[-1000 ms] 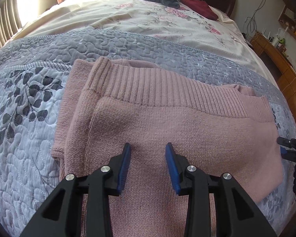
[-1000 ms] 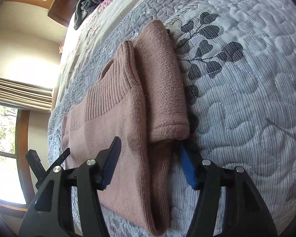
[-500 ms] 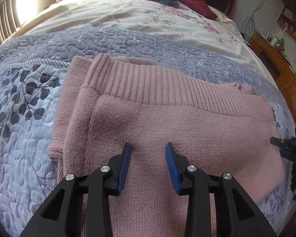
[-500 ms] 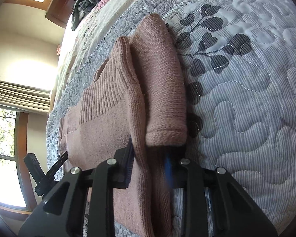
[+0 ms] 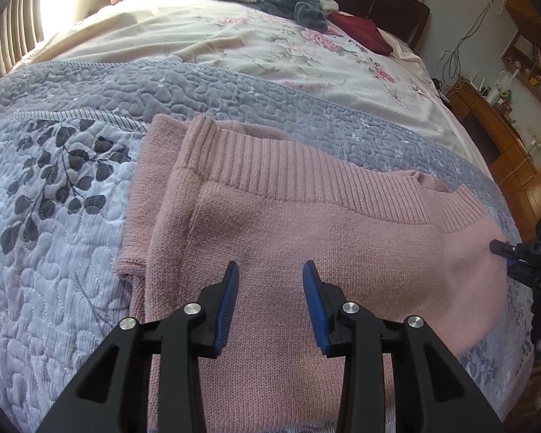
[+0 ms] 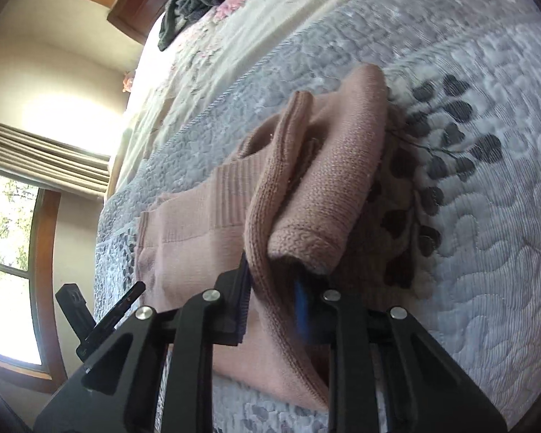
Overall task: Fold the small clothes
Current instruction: 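Grasp one side edge with the right tool and fold it over the middle, then grasp the other side edge with the left tool and fold it over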
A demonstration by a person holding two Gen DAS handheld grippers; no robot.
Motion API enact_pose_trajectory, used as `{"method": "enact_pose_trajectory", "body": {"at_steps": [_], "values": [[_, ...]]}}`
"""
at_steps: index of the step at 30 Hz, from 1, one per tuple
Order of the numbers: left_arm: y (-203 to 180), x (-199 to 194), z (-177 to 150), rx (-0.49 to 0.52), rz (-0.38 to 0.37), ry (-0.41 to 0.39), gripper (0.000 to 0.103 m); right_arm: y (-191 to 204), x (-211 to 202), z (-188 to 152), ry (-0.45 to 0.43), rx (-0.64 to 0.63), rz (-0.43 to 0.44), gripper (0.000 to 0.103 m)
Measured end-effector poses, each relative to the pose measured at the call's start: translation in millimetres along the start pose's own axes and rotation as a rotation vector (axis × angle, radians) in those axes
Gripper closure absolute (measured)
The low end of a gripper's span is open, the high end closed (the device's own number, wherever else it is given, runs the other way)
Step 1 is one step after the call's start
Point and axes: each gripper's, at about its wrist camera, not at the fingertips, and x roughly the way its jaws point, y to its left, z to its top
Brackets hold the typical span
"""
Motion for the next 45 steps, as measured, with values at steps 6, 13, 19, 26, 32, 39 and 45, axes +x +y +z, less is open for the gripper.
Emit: {"method": "enact_pose_trajectory", "body": {"at_steps": [6,13,19,26,32,39,45], "values": [[10,-23,-2,-0.014,-0.024,-0.025,0.066,90,19,2,0.049,-0.168,-0.014,0.084],[21,-37,-2,-0.030,-0.046,-0.045,0.065,150,73,-12,0.132,-0.251,-0.069,0.084],[29,-39,-5,-0.060,-0.069,-0.044,0.065,158,116,-26,0.203,-0.277,-0.136,0.084],[28,-35,-2,-0.114,-0.130,-0.034,0.065,159,144,-42,0.308,-0.302,-0.152,0.068],[15,-28,5,-0.191,-0.268,-0.010,0.060,159,107,-41,0.300,-0.281,-0.040,0.067],[-12,2,14,-0.246,-0.364,0.048,0.051,116,35,-26,0.172,-0.222,-0.024,0.062],[-27,37,22,-0.315,-0.411,0.106,0.051,55,17,-32,0.155,-0.137,-0.049,0.062]]}}
